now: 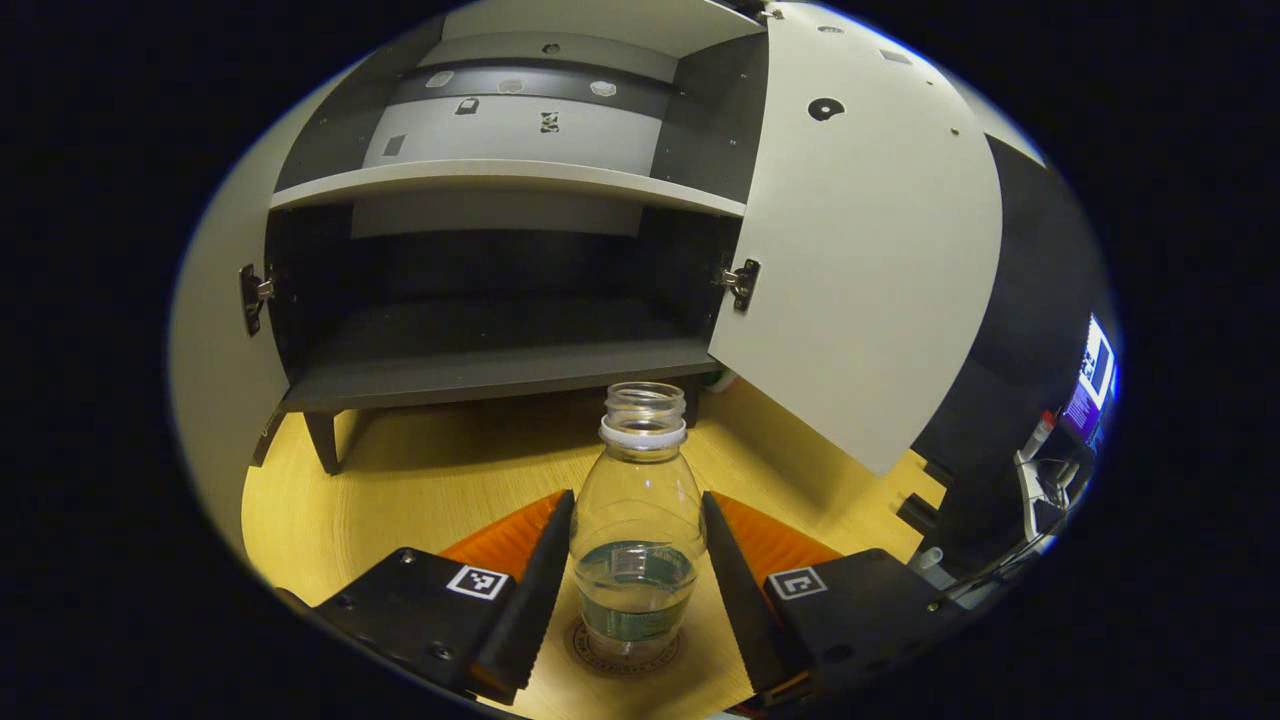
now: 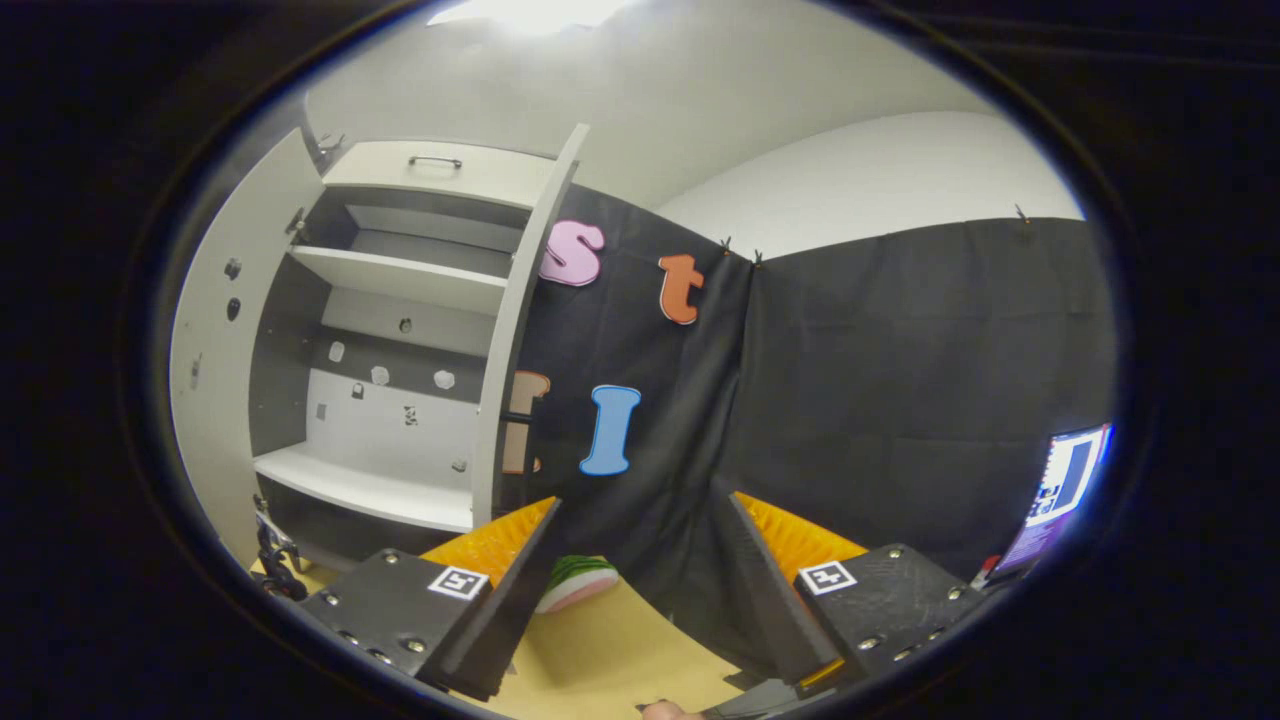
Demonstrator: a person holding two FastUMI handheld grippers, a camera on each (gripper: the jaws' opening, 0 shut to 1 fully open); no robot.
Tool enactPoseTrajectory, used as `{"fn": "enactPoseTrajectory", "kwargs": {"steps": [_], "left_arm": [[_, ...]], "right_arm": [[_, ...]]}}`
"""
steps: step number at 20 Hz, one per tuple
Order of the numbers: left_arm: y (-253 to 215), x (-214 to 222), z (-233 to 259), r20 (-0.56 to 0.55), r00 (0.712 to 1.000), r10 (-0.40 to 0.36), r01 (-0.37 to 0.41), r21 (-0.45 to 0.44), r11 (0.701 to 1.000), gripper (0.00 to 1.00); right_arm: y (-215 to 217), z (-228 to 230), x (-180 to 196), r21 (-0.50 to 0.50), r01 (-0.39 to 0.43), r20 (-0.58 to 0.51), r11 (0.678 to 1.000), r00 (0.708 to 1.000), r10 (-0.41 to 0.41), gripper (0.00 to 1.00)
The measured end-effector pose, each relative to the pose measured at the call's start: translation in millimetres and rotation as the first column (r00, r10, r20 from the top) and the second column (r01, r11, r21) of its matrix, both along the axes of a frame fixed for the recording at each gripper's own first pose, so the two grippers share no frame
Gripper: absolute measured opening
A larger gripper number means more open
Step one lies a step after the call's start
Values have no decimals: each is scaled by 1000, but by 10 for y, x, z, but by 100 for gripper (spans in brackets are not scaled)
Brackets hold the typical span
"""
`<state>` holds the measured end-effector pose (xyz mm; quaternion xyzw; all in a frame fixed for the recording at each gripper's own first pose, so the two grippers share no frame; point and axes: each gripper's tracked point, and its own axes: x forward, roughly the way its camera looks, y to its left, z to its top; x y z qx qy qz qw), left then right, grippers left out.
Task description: Grasp the bottle in the cabinet with the left hand and place it on the coaster, then close the right door with the right hand and the left door with the left hand.
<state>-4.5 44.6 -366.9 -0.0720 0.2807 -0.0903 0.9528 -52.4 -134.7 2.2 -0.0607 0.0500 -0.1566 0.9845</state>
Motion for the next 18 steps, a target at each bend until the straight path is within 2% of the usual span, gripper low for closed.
{"fn": "enactPoseTrajectory", "kwargs": {"steps": [11, 18], "left_arm": [[23, -318, 39, -7, 1000, 11, -11, -3, 1000, 80], [-11, -387, 18, -33, 999, 15, -15, 13, 1000, 81]], "right_arm": [[154, -122, 68, 30, -45, -12, 999, 999, 46, 97], [129, -218, 54, 57, -44, -27, 997, 999, 46, 97]]}}
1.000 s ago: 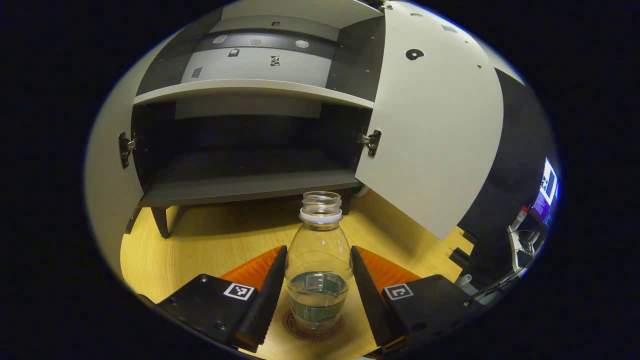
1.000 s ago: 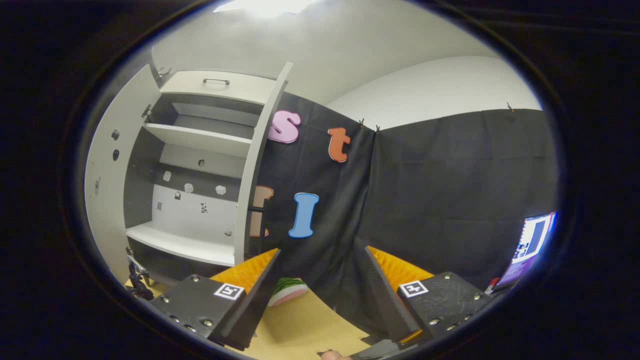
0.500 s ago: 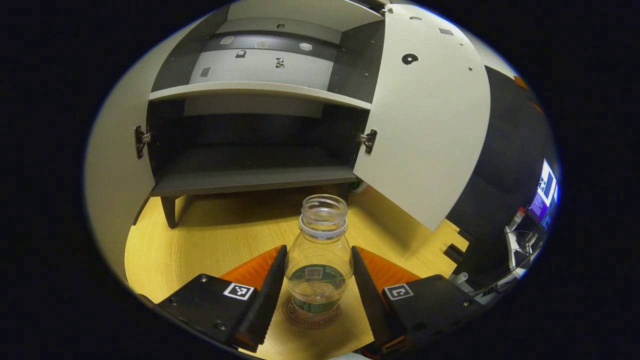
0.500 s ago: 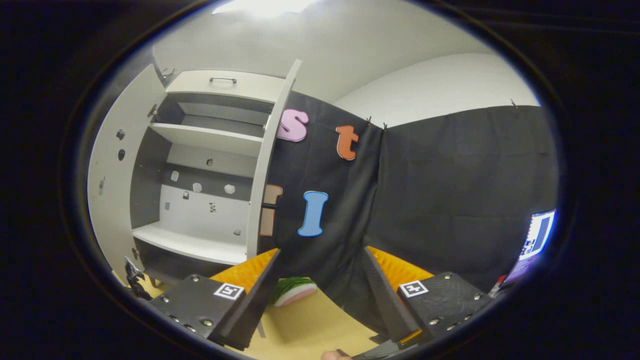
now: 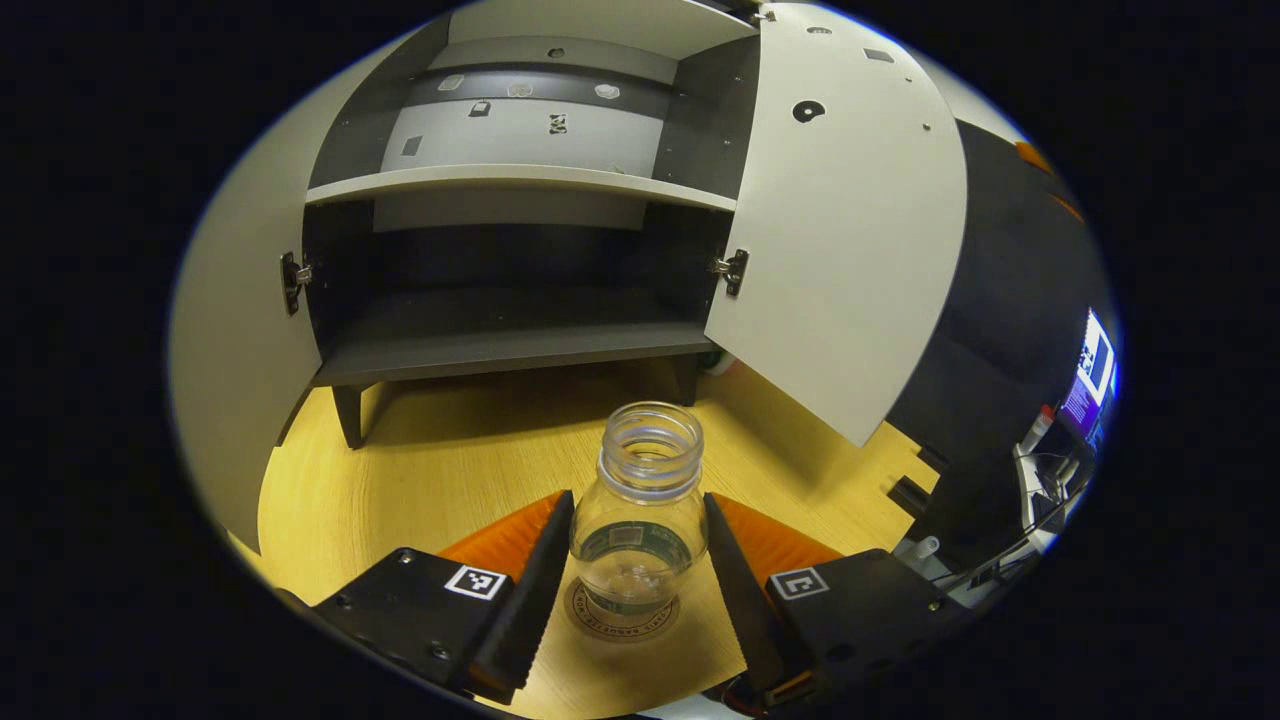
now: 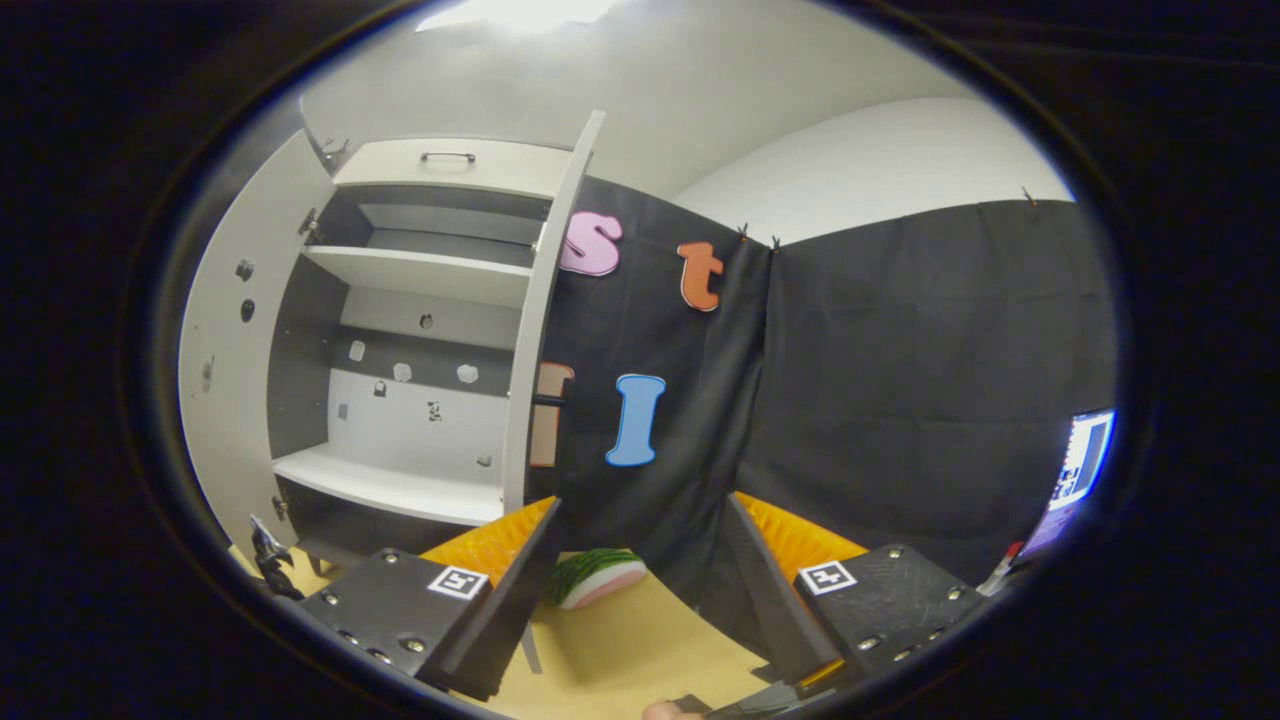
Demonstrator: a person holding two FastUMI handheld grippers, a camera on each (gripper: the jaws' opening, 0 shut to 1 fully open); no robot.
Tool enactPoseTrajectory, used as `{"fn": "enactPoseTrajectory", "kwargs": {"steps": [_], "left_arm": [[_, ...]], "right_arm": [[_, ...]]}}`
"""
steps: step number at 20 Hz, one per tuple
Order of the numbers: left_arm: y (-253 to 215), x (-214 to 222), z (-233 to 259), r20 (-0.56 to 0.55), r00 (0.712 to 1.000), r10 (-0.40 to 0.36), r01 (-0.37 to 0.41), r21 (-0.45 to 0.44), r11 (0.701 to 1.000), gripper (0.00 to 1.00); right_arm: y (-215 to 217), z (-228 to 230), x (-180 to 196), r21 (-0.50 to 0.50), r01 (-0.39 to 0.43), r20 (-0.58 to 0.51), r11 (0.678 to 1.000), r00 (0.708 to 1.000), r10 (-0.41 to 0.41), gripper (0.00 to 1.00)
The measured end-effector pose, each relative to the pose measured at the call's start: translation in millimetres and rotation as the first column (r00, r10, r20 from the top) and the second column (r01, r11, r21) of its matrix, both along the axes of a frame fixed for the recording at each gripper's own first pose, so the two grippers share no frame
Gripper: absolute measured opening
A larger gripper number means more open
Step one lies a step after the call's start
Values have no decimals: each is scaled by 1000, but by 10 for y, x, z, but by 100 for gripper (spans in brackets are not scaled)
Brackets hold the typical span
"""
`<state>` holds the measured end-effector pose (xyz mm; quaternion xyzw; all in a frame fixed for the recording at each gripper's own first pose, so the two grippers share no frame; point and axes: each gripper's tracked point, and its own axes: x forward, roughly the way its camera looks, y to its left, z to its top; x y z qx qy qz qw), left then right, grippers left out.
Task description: Grasp the bottle in the cabinet with the left hand and place it on the coaster, then close the right door with the right hand and the left door with the left hand.
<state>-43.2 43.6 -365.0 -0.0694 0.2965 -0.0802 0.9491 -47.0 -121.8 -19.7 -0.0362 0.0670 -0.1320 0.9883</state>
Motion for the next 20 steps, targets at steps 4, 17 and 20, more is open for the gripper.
{"fn": "enactPoseTrajectory", "kwargs": {"steps": [4, 17, 20], "left_arm": [[-51, 10, 43, -15, 1000, -1, 1, -18, 1000, 85], [-23, 382, 1575, 245, 968, 54, -52, -17, 999, 88], [60, 416, 2106, 307, 947, 97, -94, -26, 995, 91]], "right_arm": [[-40, -26, -2, 14, 4, -6, 1000, 1000, -3, 97], [-30, -5, 240, 65, -20, 15, 998, 1000, 19, 99], [5, 78, 442, 66, -56, 37, 996, 998, 54, 95]]}}
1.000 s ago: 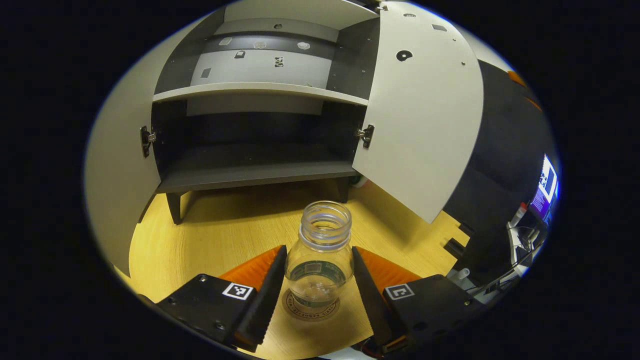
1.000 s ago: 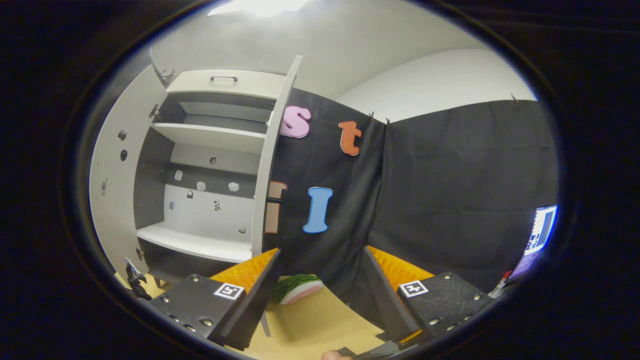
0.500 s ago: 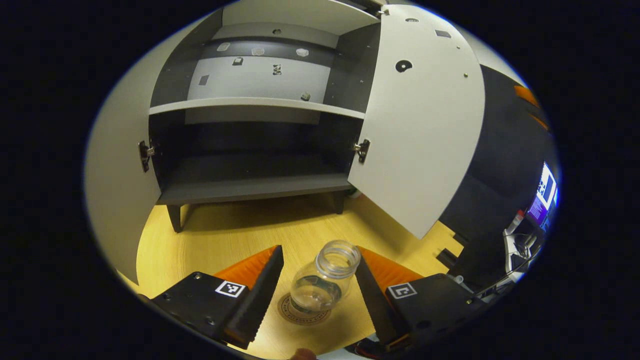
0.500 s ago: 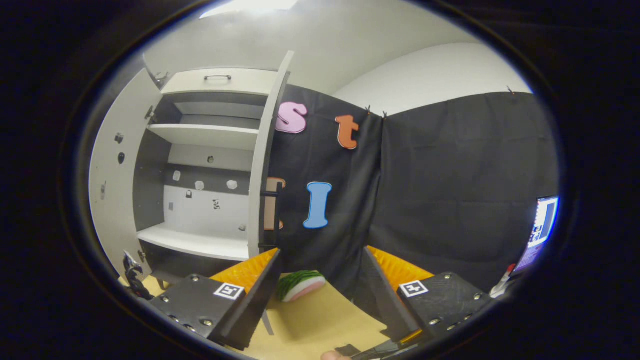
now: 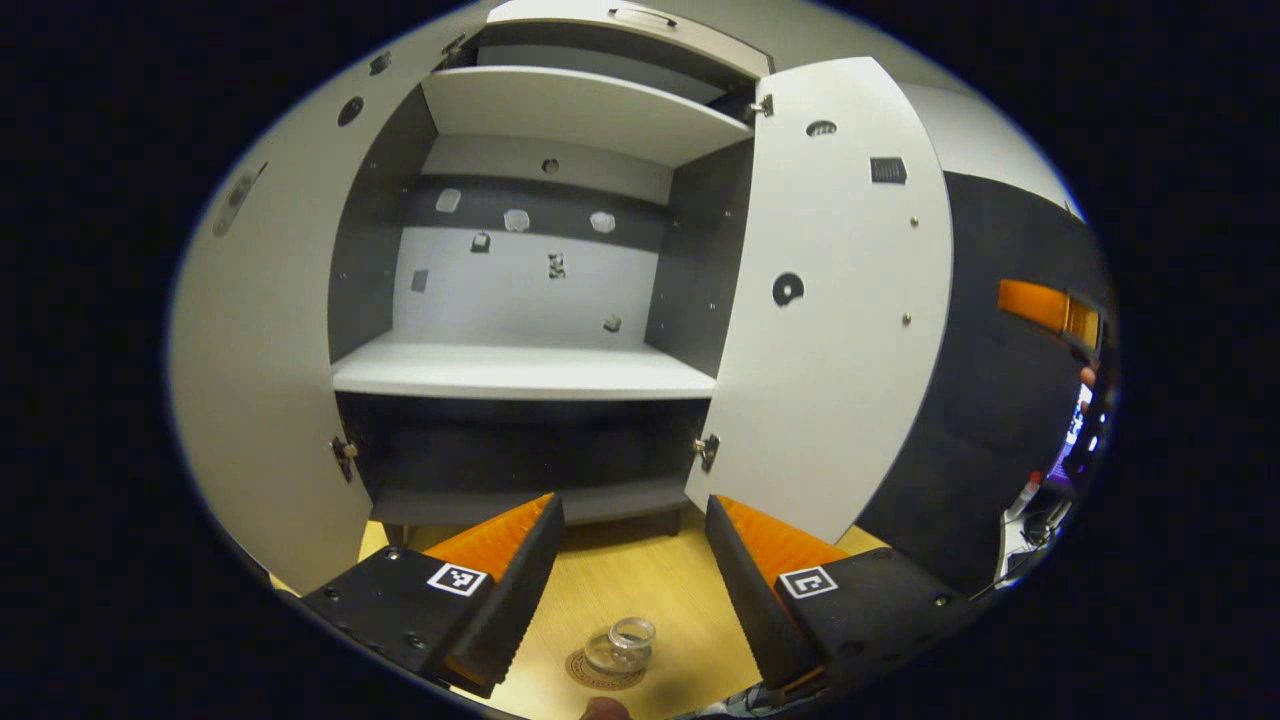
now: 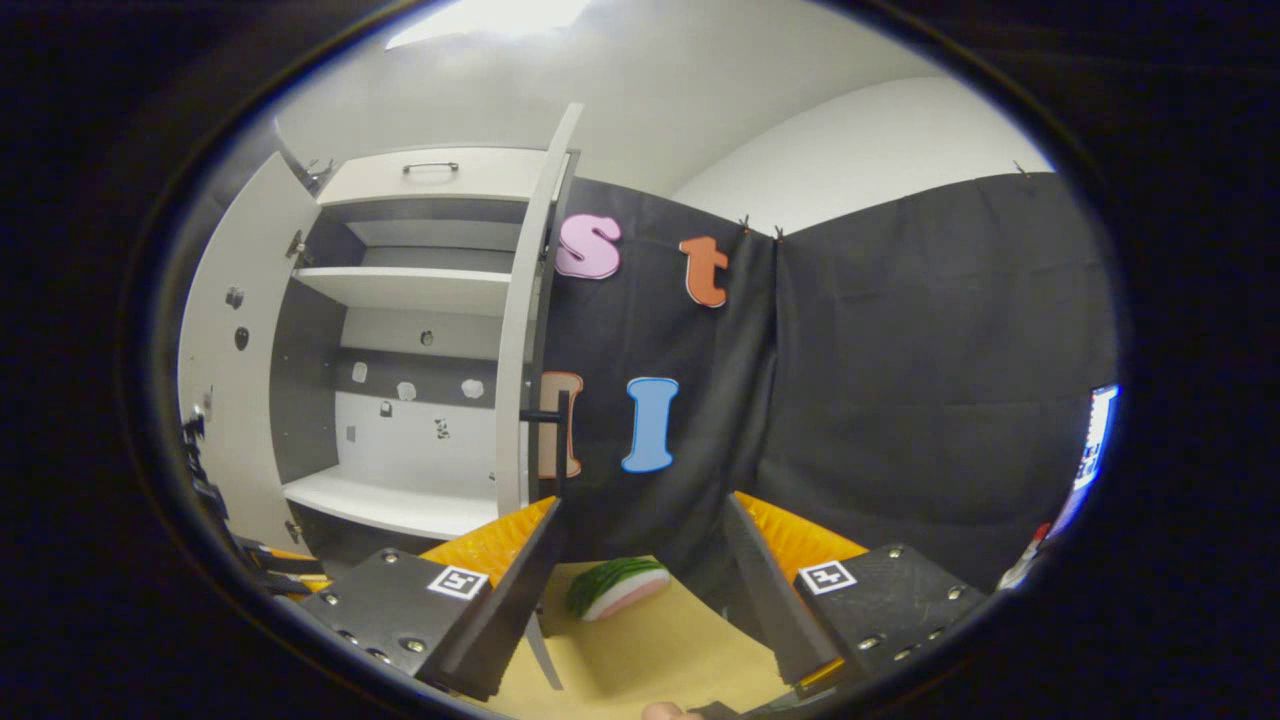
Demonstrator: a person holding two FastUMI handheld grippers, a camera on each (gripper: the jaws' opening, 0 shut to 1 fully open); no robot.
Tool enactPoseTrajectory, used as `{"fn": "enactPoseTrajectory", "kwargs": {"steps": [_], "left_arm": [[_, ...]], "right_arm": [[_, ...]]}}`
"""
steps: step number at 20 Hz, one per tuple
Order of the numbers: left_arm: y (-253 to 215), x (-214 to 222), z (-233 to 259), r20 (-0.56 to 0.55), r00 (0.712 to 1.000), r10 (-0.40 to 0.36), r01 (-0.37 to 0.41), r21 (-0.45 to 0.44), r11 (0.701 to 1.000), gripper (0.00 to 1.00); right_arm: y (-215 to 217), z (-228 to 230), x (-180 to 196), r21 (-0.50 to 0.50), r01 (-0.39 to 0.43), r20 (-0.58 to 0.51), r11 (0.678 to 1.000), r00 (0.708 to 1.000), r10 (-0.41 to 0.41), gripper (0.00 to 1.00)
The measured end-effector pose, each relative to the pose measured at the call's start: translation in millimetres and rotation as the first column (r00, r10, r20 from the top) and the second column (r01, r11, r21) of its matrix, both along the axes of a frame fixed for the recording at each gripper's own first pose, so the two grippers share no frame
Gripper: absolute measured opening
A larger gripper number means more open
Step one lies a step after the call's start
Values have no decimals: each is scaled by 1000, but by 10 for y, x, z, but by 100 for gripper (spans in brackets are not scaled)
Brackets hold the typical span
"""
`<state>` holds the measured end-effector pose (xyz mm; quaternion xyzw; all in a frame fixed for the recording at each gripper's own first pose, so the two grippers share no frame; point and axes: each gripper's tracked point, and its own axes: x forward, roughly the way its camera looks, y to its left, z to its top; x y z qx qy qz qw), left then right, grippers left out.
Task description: Grasp the bottle in the cabinet with the left hand and place it on the coaster, then close the right door with the right hand and the left door with the left hand.
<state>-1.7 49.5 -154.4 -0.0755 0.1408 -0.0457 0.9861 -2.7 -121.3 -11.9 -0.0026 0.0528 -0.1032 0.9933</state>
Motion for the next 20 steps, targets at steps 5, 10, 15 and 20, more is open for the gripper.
{"fn": "enactPoseTrajectory", "kwargs": {"steps": [5, 10, 15, 20], "left_arm": [[202, -87, 700, 94, 991, 92, -94, 17, 995, 91], [399, -256, 1074, 153, 972, 177, -183, 26, 983, 91], [623, -480, 1259, 184, 949, 255, -264, 26, 964, 91], [818, -720, 1318, 192, 929, 317, -327, 25, 945, 91]], "right_arm": [[60, 216, 312, 9, -48, 69, 999, 996, 48, 97], [124, 277, 545, 44, -92, 99, 995, 991, 87, 97], [148, 374, 690, 70, -140, 135, 988, 982, 129, 93], [253, 425, 735, 34, -227, 137, 973, 966, 220, 95]]}}
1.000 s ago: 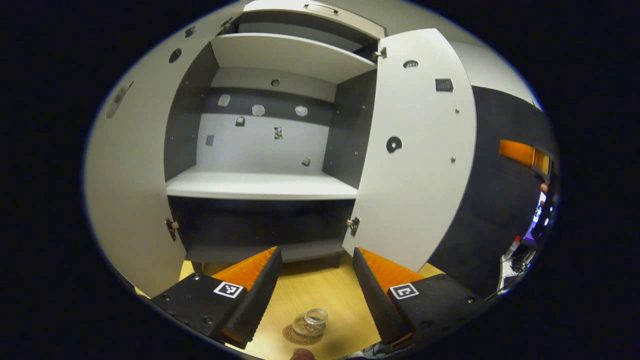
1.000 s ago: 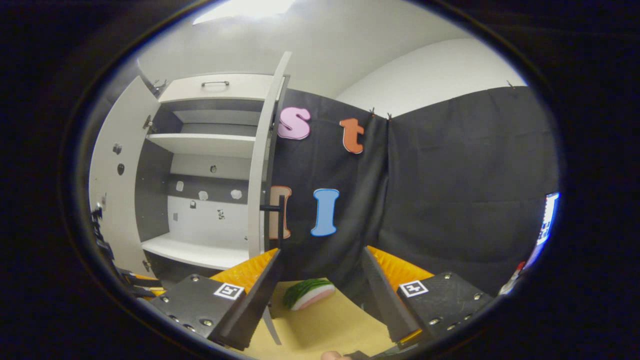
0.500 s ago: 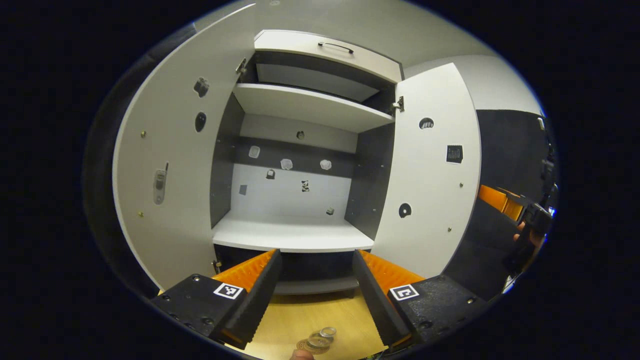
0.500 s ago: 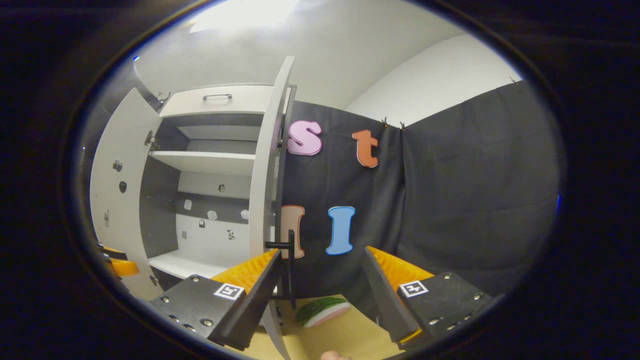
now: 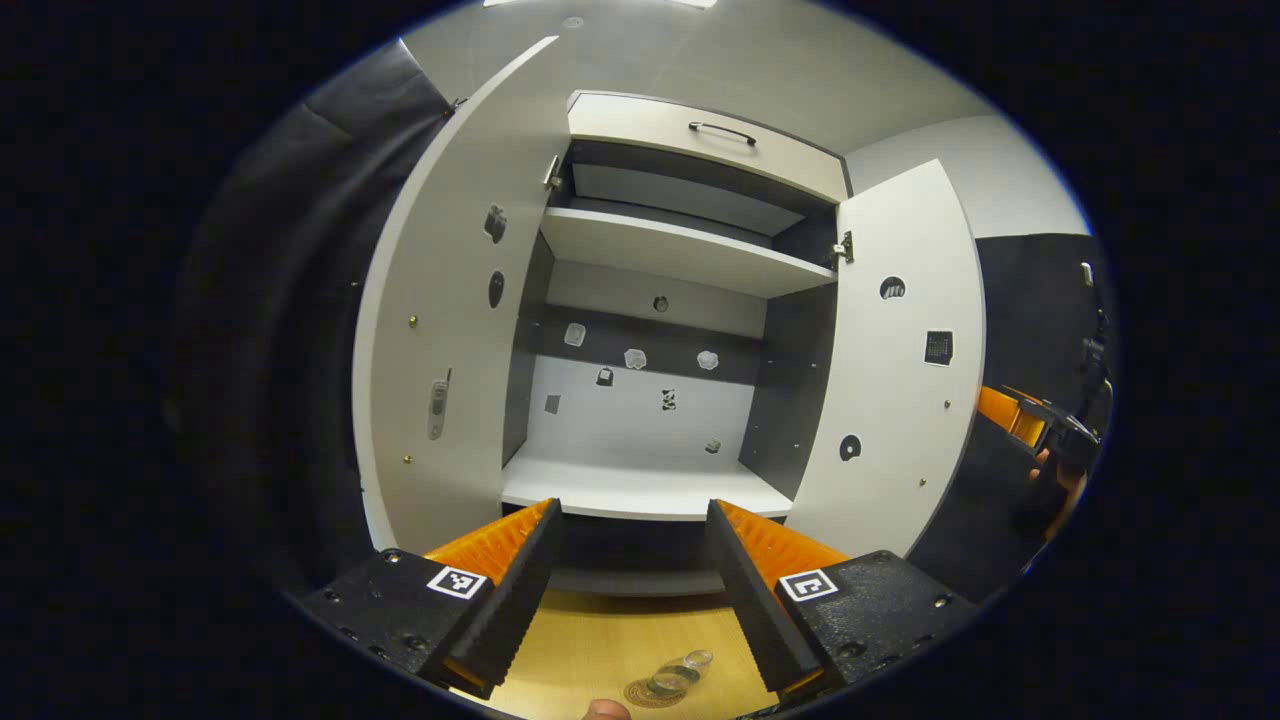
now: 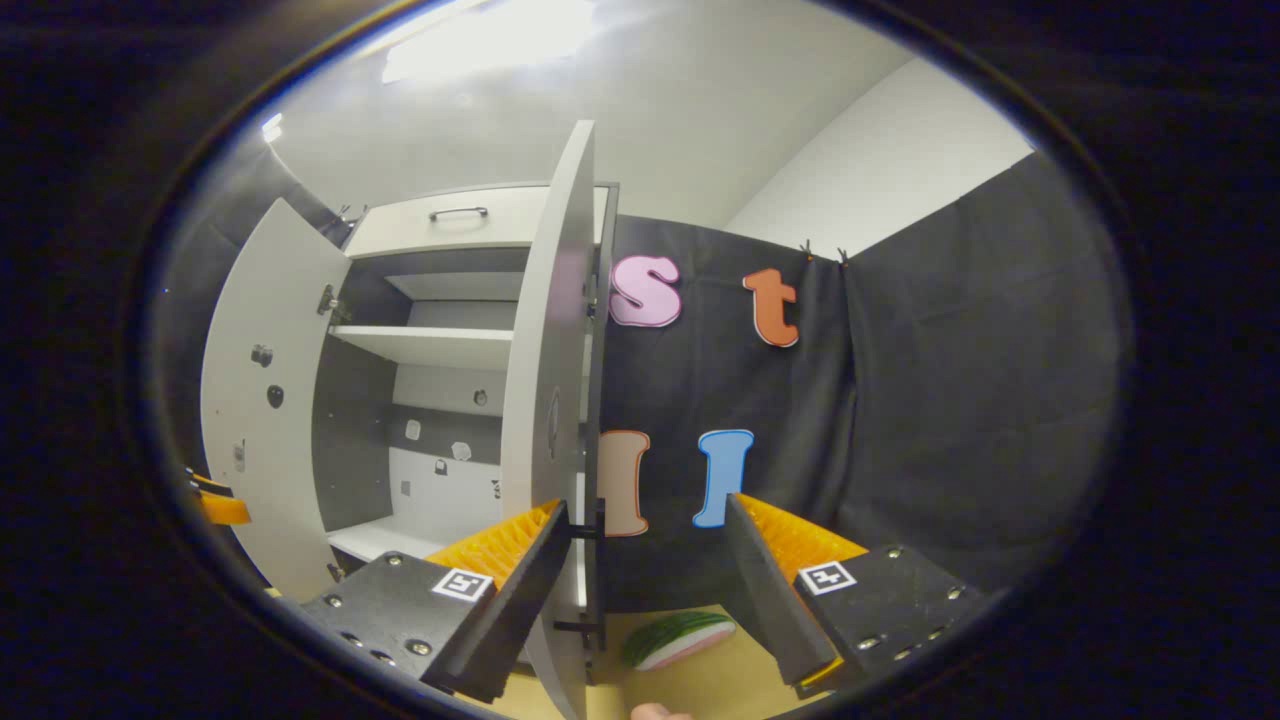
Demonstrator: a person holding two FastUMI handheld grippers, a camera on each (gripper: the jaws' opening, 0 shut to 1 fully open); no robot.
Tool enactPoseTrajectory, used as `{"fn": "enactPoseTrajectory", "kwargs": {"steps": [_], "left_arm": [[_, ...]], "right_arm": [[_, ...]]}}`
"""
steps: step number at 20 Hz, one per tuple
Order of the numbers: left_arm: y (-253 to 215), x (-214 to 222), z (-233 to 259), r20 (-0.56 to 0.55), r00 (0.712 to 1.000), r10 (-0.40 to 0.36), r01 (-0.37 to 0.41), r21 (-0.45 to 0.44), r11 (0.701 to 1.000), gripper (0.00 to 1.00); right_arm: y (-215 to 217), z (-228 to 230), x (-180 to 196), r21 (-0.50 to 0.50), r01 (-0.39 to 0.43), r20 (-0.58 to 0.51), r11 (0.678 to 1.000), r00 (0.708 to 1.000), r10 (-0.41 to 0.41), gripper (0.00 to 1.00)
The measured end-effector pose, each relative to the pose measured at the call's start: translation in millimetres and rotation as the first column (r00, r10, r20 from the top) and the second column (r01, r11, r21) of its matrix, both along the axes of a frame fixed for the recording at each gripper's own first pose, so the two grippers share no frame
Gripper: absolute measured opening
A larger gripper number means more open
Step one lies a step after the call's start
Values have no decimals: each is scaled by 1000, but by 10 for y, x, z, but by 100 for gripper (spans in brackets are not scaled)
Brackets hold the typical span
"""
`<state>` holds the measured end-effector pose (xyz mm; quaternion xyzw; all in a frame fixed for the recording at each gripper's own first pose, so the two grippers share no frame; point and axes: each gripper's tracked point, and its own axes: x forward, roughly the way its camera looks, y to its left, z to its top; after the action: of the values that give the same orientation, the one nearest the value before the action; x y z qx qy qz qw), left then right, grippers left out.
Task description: Grasp the bottle in the cabinet with the left hand and place it on the coaster, then close the right door with the right hand and the left door with the left hand.
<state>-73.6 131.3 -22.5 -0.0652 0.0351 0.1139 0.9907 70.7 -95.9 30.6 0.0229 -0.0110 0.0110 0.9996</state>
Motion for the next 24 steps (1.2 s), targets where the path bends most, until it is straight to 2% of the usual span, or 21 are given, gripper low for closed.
{"fn": "enactPoseTrajectory", "kwargs": {"steps": [2, 3, 4, 9, 12, 17, 19, 24], "left_arm": [[36, -66, -13, -6, 1000, 16, -16, 2, 1000, 91], [46, -99, -22, -10, 1000, 25, -25, 1, 1000, 91], [51, -127, -13, -10, 999, 31, -31, 1, 1000, 91], [107, -215, -105, -20, 997, 71, -71, -9, 997, 91], [191, -307, -156, -28, 995, 91, -92, -22, 996, 91], [398, -418, -222, -40, 989, 143, -144, -41, 989, 91], [436, -442, -207, -37, 988, 152, -154, -52, 987, 91], [487, -483, -220, -39, 986, 164, -166, -51, 985, 91]], "right_arm": [[121, 6, 9, -5, -43, 2, 999, 999, 43, 95], [157, -1, 4, -2, -71, 2, 998, 998, 71, 92], [240, 12, 8, 4, -100, 3, 995, 995, 100, 95], [733, -7, 114, 59, -214, 0, 975, 977, 214, 95], [901, -27, 234, 77, -228, 0, 971, 973, 229, 95], [975, -16, 347, 94, -203, 4, 975, 979, 204, 93], [1053, -32, 387, 117, -218, -10, 969, 975, 221, 99], [1198, -40, 416, 141, -247, -26, 959, 967, 253, 93]]}}
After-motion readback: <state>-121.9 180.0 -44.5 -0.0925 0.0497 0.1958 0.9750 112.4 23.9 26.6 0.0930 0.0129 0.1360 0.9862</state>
